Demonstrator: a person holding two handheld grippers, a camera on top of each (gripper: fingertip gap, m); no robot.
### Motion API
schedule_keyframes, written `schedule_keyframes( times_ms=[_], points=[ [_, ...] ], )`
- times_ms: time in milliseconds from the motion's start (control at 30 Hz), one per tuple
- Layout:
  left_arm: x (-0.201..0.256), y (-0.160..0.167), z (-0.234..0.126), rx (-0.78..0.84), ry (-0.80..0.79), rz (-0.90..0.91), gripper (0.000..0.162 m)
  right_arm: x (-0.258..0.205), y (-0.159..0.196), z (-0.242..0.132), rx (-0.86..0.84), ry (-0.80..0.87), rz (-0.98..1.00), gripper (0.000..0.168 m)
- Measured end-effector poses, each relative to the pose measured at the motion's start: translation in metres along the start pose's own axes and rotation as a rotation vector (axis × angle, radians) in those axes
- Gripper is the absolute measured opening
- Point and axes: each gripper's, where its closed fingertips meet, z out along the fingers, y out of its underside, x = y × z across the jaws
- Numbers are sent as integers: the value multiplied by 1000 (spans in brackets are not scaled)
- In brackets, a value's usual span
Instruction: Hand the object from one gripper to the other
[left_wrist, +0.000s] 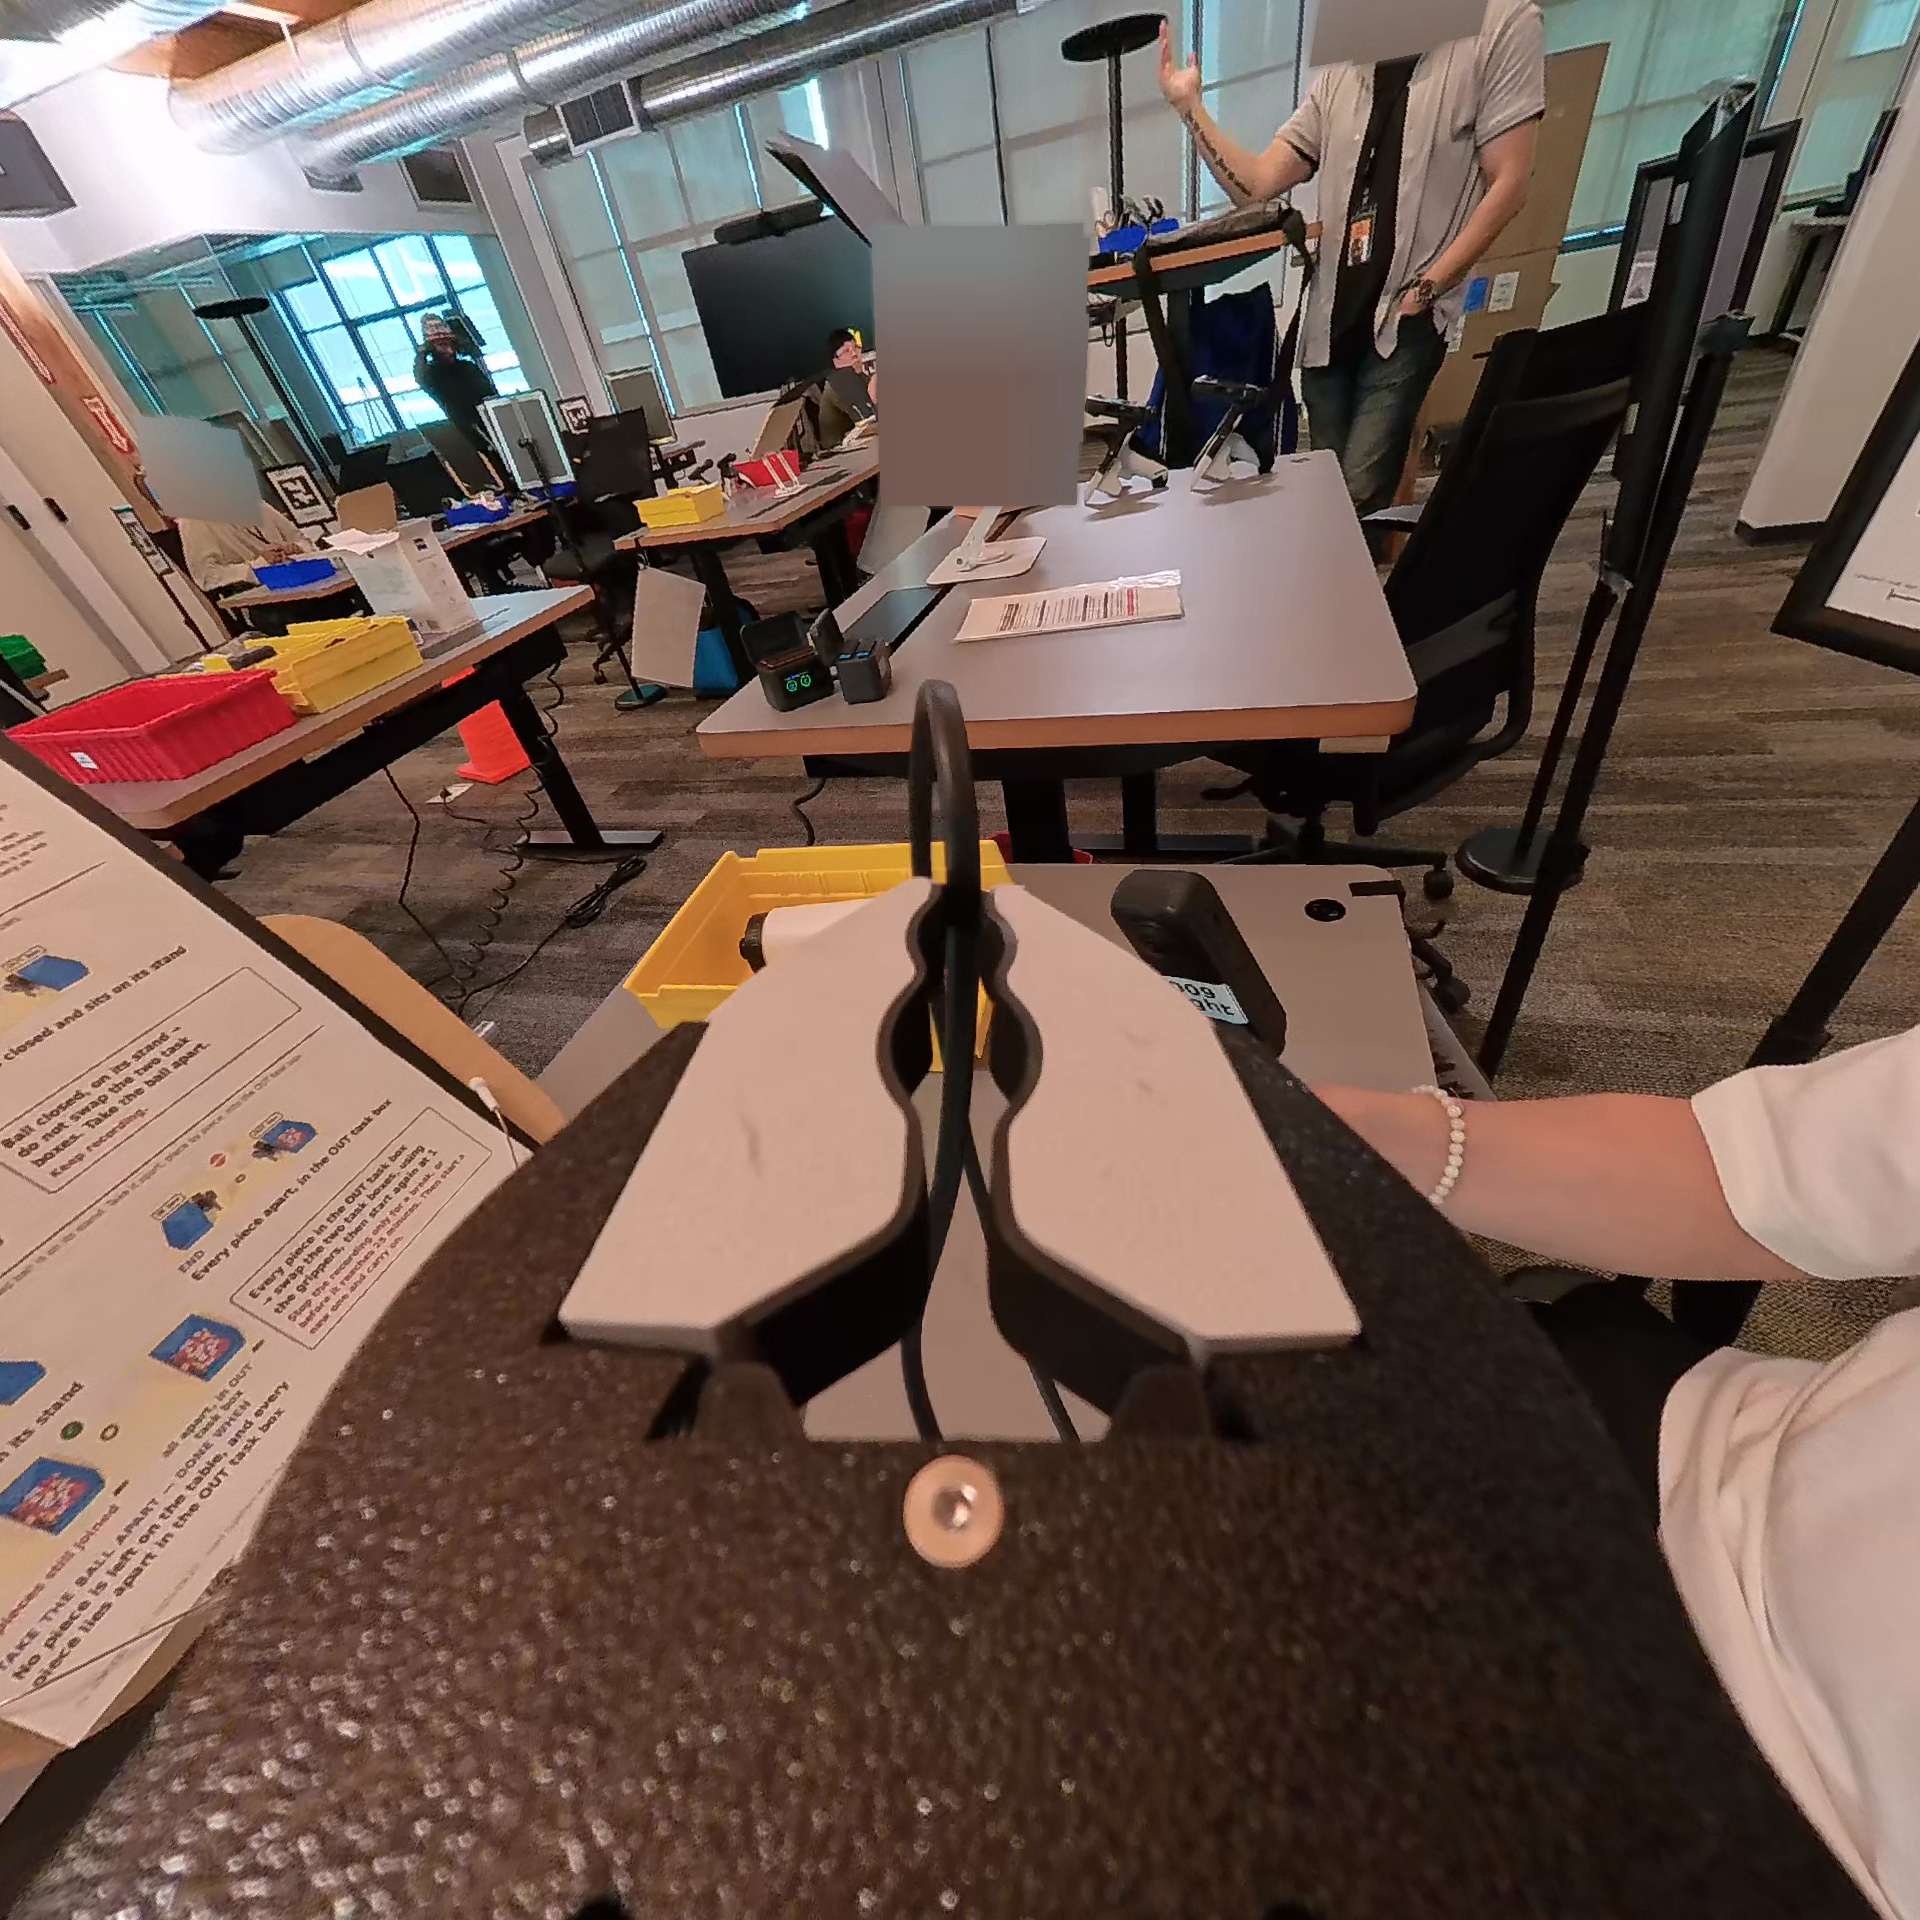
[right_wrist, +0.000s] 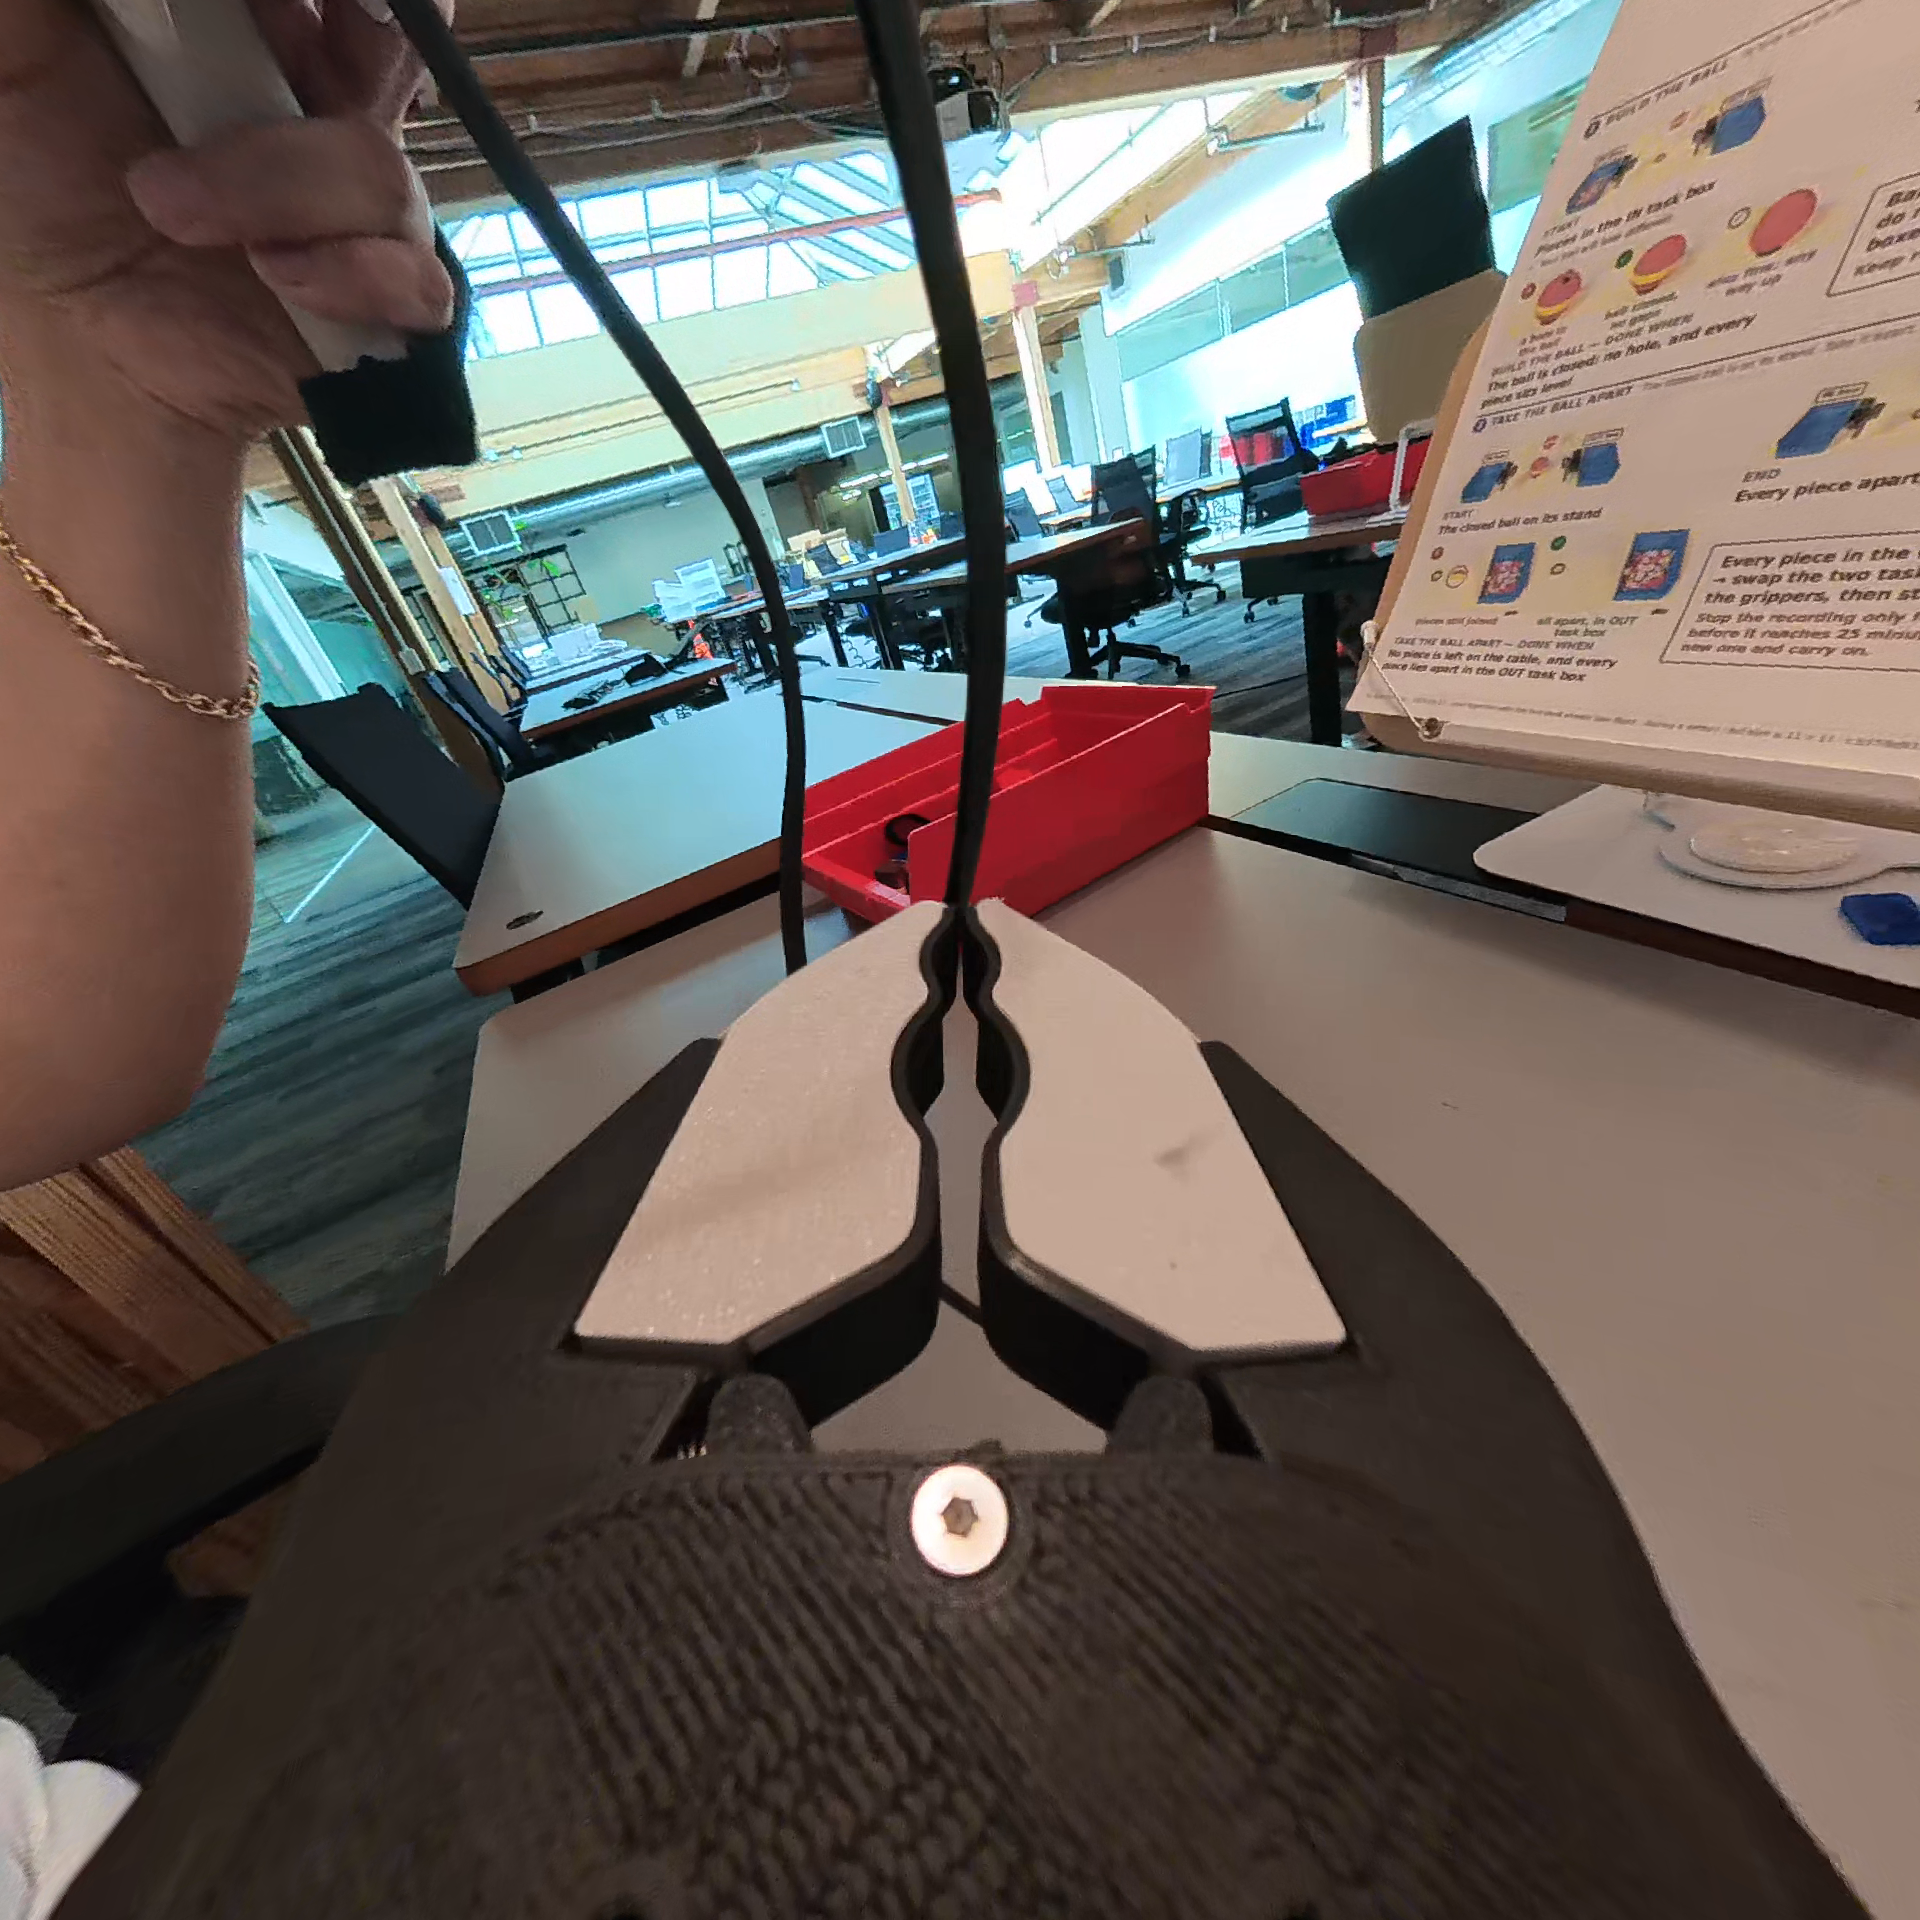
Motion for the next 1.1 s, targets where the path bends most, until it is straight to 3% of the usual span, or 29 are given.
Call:
schedule_keyframes(
  times_ms=[67, 100, 133, 200, 300, 367, 500, 567, 833, 933, 1100],
  points=[
    [0, 0, 0, 1, 1, -1, 5, 4, 0, 0, 8, 26, 22, 31],
    [0, 0, 0, 2, 2, 0, 5, 5, 1, 0, 1, 26, 29, 34],
    [1, 0, 0, 4, 4, 0, 5, 4, 1, 0, 2, 16, 30, 28],
    [1, -1, 0, 3, 5, 3, 5, -3, -2, -1, 19, -29, 25, 0],
    [1, 0, 0, 4, 6, 3, 5, -3, -2, 0, 16, -24, 24, 0],
    [0, 1, 0, 1, 5, 1, 5, -5, -1, 2, 16, -41, 46, 27],
    [-1, 2, -2, 5, 3, -3, 5, -3, 4, 5, 2, -40, 54, 21],
    [-1, 2, -2, 4, 1, -2, 5, -5, 5, 7, -8, -53, 59, 4],
    [-8, 8, -8, -21, -47, 17, 5, 1, 4, 4, -62, 11, -76, 3],
    [-12, 19, -15, -41, -72, 7, 6, 14, -14, -7, -50, 124, -231, 3],
    [-17, 39, -27, -53, -99, -25, 6, 26, -76, -32, 2, 248, -417, 3]
  ],
)
